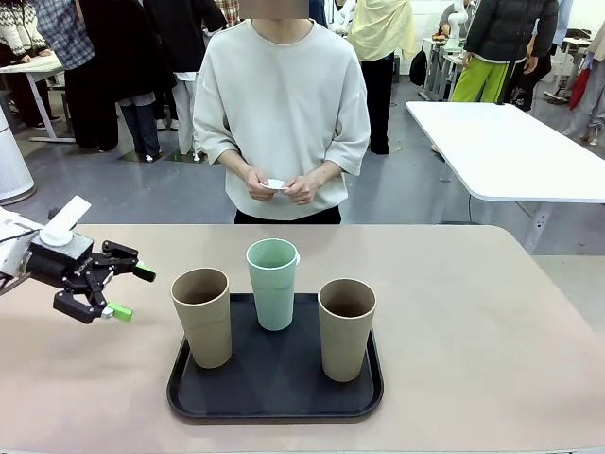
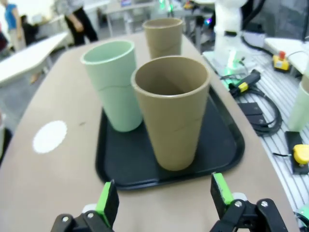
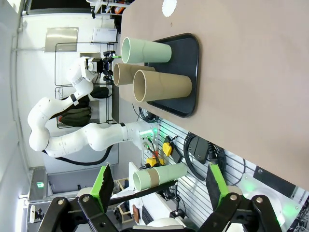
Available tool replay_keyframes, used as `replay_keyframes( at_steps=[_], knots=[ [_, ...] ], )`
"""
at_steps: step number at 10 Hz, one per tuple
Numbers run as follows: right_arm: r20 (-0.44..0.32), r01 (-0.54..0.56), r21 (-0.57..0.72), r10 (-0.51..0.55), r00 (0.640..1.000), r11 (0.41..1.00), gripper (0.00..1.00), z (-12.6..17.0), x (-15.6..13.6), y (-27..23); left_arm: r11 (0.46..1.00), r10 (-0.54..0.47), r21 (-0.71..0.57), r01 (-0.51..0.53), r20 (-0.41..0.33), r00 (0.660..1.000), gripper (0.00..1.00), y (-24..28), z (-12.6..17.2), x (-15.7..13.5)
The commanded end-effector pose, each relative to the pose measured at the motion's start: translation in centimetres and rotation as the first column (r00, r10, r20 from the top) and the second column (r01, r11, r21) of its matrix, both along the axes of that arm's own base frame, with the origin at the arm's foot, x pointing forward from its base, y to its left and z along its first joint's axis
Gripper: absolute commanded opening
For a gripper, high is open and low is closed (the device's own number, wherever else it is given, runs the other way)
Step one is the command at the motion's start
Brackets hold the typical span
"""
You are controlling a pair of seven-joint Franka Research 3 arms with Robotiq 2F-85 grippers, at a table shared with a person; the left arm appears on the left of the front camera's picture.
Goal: Place coasters on the table and set cups on them.
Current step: Pick up one Reusable plastic cup and place it on a coaster set by the human.
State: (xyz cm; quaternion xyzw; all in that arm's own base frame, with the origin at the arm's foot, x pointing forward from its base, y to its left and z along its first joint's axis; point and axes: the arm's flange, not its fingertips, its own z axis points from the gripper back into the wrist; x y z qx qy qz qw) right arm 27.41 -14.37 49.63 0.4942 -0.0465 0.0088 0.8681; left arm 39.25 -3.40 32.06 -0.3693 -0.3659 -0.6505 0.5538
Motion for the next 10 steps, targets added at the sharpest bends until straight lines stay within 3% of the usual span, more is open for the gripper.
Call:
replay_keyframes(
  at_steps=[1,5,10],
  knots=[
    [-0.001,0.001,0.009,-0.001,1.0,1.0,1.0,-0.1,0.0,-0.1,0.997,-0.041,-0.065,0.044,0.043,0.998,1.0,0.3,-1.9,-0.8],
    [-0.001,0.001,0.009,-0.001,1.0,1.0,1.0,-0.1,0.0,-0.1,0.968,0.09,-0.241,-0.074,0.059,0.994,1.0,-1.3,-4.6,-0.2],
    [-0.001,0.001,0.009,-0.001,1.0,1.0,1.0,-0.1,0.0,-0.1,0.97,0.055,-0.238,-0.047,0.025,0.998,1.0,-2.9,-6.3,-0.4]
  ],
)
